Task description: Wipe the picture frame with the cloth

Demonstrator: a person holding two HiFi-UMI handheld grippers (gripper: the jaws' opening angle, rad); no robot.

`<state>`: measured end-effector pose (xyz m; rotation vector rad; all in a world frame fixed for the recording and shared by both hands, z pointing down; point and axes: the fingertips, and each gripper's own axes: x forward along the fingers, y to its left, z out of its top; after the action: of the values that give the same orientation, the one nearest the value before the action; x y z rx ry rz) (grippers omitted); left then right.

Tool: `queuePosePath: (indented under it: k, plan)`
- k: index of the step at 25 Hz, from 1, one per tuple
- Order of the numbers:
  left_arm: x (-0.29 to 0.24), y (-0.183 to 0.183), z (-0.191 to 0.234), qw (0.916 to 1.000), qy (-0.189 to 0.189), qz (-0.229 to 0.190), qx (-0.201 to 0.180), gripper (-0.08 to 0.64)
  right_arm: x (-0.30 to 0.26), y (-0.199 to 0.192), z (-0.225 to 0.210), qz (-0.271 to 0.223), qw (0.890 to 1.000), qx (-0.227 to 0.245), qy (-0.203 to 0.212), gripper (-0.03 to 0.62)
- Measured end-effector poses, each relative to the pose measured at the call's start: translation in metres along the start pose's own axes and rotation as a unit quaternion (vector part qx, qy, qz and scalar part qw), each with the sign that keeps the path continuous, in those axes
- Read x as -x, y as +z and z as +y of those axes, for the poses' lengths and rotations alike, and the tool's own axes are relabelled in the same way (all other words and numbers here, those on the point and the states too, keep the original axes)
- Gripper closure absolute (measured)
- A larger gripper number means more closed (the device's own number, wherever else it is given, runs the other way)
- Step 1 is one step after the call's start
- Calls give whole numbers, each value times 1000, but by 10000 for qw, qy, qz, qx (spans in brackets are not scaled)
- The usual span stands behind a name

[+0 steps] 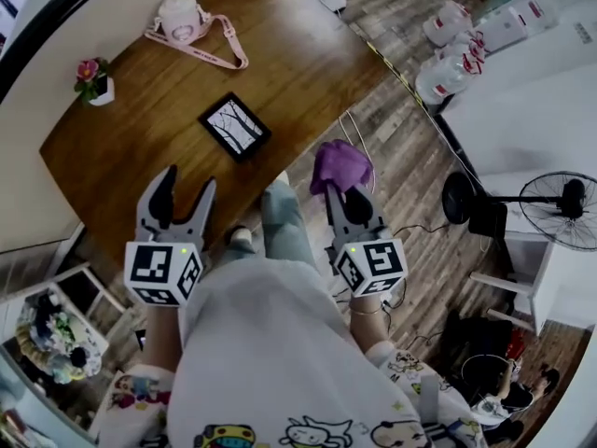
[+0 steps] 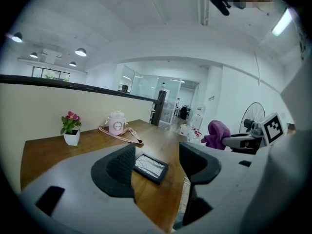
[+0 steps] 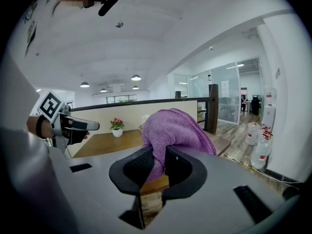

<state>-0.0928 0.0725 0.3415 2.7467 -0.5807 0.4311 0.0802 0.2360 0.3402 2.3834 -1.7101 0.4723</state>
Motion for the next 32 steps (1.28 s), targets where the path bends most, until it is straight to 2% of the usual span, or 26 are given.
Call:
queuePosePath:
  k: [7, 13, 19, 24, 29, 32]
  plan:
    - [-33, 20, 45, 9966, 733, -169, 337, 302, -85, 32, -7, 48, 9968, 319, 726, 541]
    - [-59, 50, 72, 9850, 1572, -384, 592, 302, -162, 69, -18, 99, 9857, 606, 1569, 541]
    - [-75, 64, 85, 9648, 2431, -533, 848, 302, -222, 96, -15, 108, 9623, 927, 2555, 541]
    - [-79, 62, 89, 9451, 3033, -572, 1072, 302, -255, 103, -2, 161, 9367, 1134, 3309, 541]
    - [-76, 57, 86, 9295, 3437, -547, 1225, 302, -271, 104, 16, 222, 9111, 1298, 3907, 541]
    - [-72, 53, 86, 9238, 3562, -543, 1298, 302, -276, 103, 27, 251, 9007, 1367, 4115, 541]
